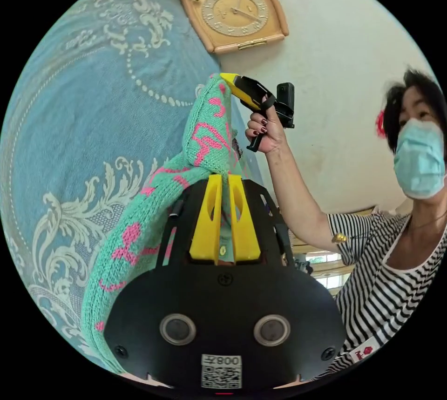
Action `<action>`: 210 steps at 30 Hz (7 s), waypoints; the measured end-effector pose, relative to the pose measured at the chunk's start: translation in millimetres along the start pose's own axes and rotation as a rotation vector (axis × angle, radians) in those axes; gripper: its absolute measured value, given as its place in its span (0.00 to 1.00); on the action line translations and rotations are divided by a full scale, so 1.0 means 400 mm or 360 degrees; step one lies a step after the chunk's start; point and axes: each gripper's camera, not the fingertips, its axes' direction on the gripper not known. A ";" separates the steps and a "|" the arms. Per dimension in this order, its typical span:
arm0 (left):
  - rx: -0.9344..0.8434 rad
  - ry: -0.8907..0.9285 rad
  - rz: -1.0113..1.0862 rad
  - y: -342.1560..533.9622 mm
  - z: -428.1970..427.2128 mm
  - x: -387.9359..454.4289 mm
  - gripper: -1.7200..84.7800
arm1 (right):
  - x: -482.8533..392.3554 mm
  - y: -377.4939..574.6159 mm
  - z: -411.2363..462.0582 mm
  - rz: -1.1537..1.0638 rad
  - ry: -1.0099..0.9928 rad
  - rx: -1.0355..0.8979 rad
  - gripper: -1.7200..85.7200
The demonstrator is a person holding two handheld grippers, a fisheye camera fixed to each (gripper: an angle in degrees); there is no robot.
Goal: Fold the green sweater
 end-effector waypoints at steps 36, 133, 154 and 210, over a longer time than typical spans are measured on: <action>-0.0177 -0.0733 0.0238 0.032 -0.072 0.043 0.02 | -0.032 0.252 0.102 0.0192 0.0371 -0.0215 0.02; -0.0518 -0.0698 0.0529 0.234 0.033 0.093 0.02 | -0.065 1.545 -0.049 0.1044 0.0995 0.0430 0.02; -0.1157 -0.0849 -0.0347 0.290 -0.314 -0.344 0.11 | -0.086 2.198 -0.055 0.1972 0.0145 0.0505 0.10; -0.1283 -0.0517 -0.0161 0.348 -0.362 -1.154 0.05 | 0.324 2.504 0.332 0.1795 0.0275 0.0330 0.08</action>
